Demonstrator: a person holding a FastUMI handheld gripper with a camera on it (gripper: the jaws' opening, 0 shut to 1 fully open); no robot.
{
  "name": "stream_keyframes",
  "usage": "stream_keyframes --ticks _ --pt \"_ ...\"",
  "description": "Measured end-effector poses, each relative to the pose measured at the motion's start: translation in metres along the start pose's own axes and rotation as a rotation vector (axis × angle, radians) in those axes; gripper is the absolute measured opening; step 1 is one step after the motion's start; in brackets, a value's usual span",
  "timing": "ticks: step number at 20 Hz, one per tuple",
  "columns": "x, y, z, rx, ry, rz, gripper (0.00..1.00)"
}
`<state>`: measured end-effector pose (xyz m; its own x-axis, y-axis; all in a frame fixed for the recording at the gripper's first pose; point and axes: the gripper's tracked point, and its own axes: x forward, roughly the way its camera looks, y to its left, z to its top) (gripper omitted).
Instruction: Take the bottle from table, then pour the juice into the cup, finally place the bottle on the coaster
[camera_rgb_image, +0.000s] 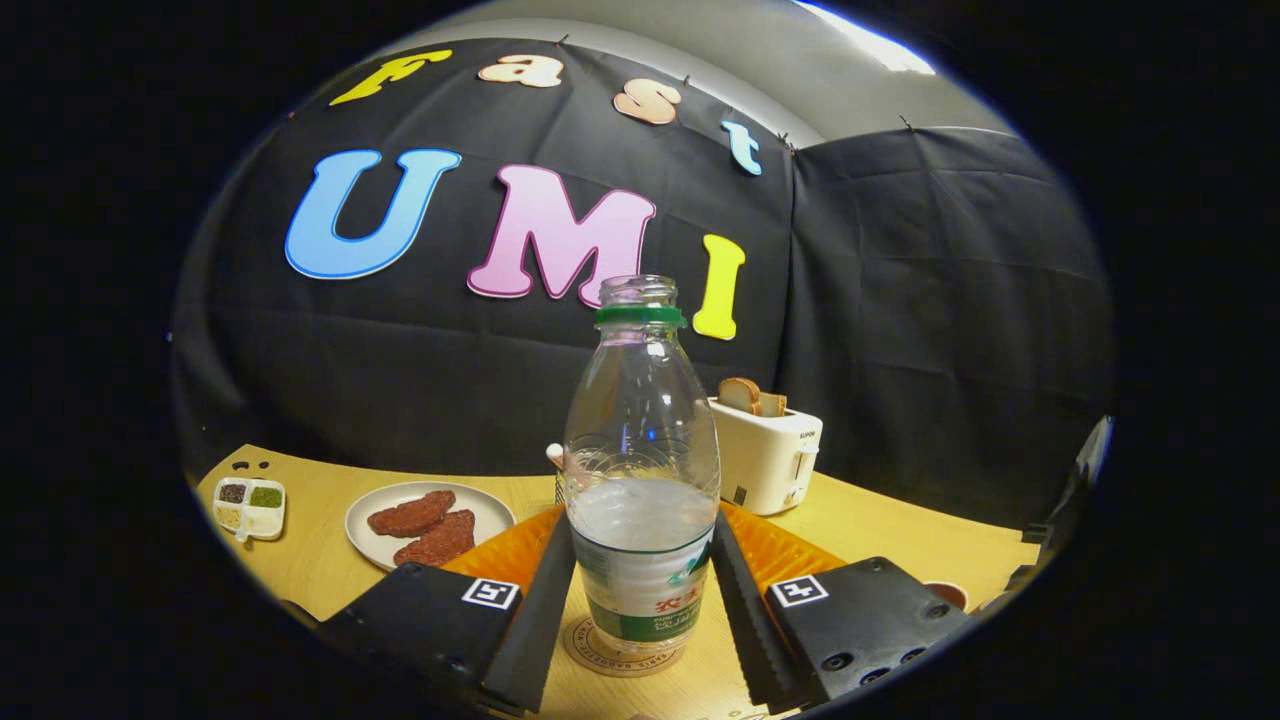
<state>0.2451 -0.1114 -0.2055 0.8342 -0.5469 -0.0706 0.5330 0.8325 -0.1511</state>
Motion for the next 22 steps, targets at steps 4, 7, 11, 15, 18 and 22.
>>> stream_keyframes --ticks 4,7,11,15,18,22 --pt "0.015 0.003 -0.017 0.002 0.007 -0.004 0.76" --pt "0.02 0.005 -0.036 0.026 0.042 -0.001 0.76" --pt "0.019 0.005 -0.046 0.04 0.045 -0.007 0.76" --pt "0.022 0.008 -0.049 0.046 0.04 -0.012 0.76" --pt "0.019 0.007 -0.049 0.033 0.027 -0.021 0.77" --pt "0.015 0.002 -0.052 0.022 0.038 -0.039 0.87"
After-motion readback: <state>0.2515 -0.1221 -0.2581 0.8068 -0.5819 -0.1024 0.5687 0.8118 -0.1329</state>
